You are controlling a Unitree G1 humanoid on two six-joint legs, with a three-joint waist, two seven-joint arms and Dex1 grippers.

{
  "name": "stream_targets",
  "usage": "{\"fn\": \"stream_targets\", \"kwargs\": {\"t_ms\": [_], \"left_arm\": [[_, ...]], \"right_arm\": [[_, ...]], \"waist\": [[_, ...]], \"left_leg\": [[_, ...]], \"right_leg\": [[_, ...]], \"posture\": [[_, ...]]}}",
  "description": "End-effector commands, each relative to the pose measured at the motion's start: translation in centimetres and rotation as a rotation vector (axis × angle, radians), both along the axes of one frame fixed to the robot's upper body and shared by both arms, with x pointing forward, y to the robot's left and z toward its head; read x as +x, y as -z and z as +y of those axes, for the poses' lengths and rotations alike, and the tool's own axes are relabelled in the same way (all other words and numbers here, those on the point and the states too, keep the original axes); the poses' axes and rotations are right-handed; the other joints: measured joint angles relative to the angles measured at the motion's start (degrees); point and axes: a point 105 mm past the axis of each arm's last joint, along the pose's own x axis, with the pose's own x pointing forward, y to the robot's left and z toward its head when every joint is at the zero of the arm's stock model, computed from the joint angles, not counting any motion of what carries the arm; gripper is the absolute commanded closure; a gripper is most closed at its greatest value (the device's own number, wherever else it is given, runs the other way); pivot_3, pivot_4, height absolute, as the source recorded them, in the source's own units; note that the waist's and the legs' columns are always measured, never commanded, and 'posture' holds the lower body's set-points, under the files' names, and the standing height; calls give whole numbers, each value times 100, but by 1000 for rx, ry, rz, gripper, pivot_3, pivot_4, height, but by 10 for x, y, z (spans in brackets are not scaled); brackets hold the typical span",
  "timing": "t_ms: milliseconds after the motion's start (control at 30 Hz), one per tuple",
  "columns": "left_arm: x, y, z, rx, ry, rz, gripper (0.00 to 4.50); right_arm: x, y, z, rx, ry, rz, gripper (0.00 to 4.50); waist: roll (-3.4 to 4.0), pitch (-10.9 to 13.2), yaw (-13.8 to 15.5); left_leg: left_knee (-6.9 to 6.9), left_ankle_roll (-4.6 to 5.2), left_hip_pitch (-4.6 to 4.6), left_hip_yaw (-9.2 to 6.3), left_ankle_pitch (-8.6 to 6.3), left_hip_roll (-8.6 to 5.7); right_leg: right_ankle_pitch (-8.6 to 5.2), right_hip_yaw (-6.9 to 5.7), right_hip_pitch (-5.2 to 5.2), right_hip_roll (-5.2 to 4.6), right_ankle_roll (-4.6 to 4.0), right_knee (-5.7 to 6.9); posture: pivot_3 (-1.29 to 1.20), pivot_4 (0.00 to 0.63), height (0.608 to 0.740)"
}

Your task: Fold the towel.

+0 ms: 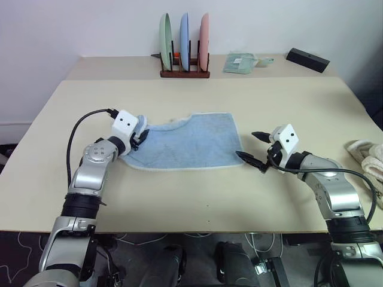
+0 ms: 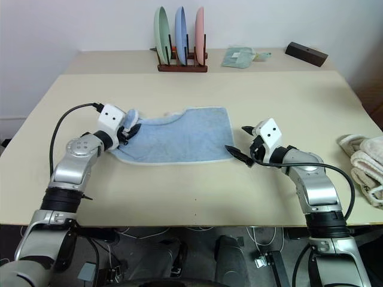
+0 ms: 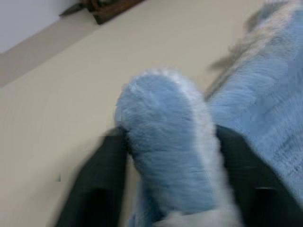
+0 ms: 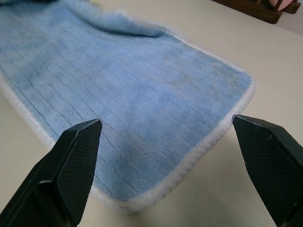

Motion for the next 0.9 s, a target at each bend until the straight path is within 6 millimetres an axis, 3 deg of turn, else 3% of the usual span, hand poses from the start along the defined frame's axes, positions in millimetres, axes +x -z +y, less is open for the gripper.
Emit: {"fn": "stream_targets", "kwargs": {"t_ms": [33,367,533,667,767,900], "left_arm": [[0,-19,2,-23,-12,-57,3788],[-16,-20,6,-35,-5,-61,3788],[-75,0,7,-135,193,101,3788],[-102,17,12,-101,255,225,3788],[-102,23,22,-31,215,239,3788],[-96,22,20,-55,211,234,3788]], "right_arm": [[1,-10,1,2,-4,-47,0],[2,-11,2,-6,-8,-48,0],[1,-11,1,-15,-12,-42,0],[1,-11,1,-18,-20,-38,0],[2,-12,3,-19,-27,-37,0],[3,-12,4,-21,-33,-36,0]], "waist": [[0,0,-7],[0,0,-2],[2,-1,-106],[2,0,-72],[2,0,14],[2,0,10]], "left_leg": [[0,0,0,0,0,0],[0,-1,0,0,0,0],[-5,0,0,2,0,5],[-4,0,3,0,0,4],[-4,27,7,1,-16,2],[-3,20,8,1,-12,-1]], "right_leg": [[0,0,-1,0,0,0],[0,0,-1,0,0,1],[-1,11,-7,-1,-1,-1],[-1,16,-3,1,-2,1],[-1,16,0,3,-2,2],[-1,16,1,3,-2,1]], "posture": [[0,150,740],[0,150,740],[0,150,740],[0,150,740],[0,150,740],[0,150,740]]}}
